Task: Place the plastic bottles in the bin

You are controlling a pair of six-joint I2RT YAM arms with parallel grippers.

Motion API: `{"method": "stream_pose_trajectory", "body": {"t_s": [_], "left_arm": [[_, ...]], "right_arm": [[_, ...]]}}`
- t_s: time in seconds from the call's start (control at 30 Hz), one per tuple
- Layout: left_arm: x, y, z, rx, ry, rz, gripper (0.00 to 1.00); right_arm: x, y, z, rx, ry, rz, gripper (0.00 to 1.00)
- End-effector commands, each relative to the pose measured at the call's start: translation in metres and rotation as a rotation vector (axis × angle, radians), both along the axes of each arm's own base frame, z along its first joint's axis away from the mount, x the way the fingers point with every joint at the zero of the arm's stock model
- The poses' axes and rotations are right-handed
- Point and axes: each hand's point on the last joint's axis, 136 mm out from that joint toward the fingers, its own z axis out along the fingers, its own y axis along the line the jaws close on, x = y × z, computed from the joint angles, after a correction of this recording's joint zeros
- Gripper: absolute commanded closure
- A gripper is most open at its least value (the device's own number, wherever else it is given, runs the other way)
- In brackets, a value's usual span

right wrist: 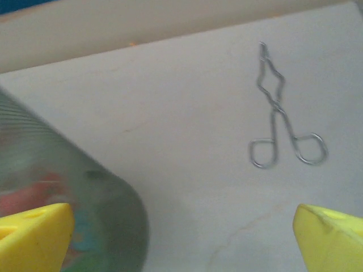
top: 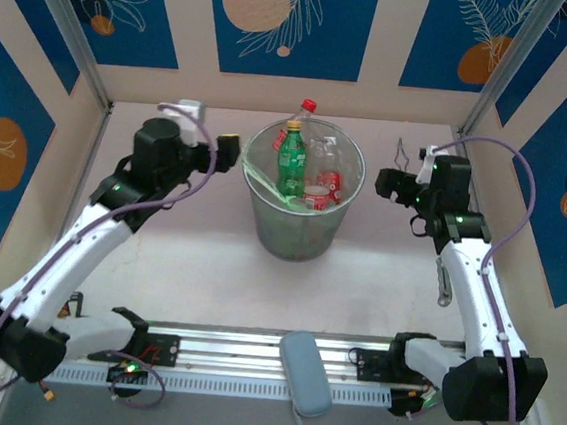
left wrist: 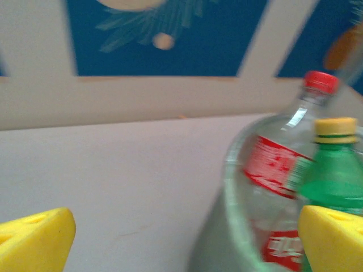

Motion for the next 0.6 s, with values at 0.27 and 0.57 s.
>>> {"method": "stream_pose_trajectory", "body": {"t_s": [0.27, 0.57], "left_arm": [[-0.029, 0.139, -0.145, 0.275, 0.133, 0.526, 0.00], [-0.017, 0.160, -0.194, 0.305, 0.144, 0.561, 0.00]], "right_arm": [[0.025, -0.040, -0.095, -0.109, 0.043, -0.200, 0.01], [0.056, -0.030, -0.125, -0.077, -0.065, -0.148, 0.01]]}}
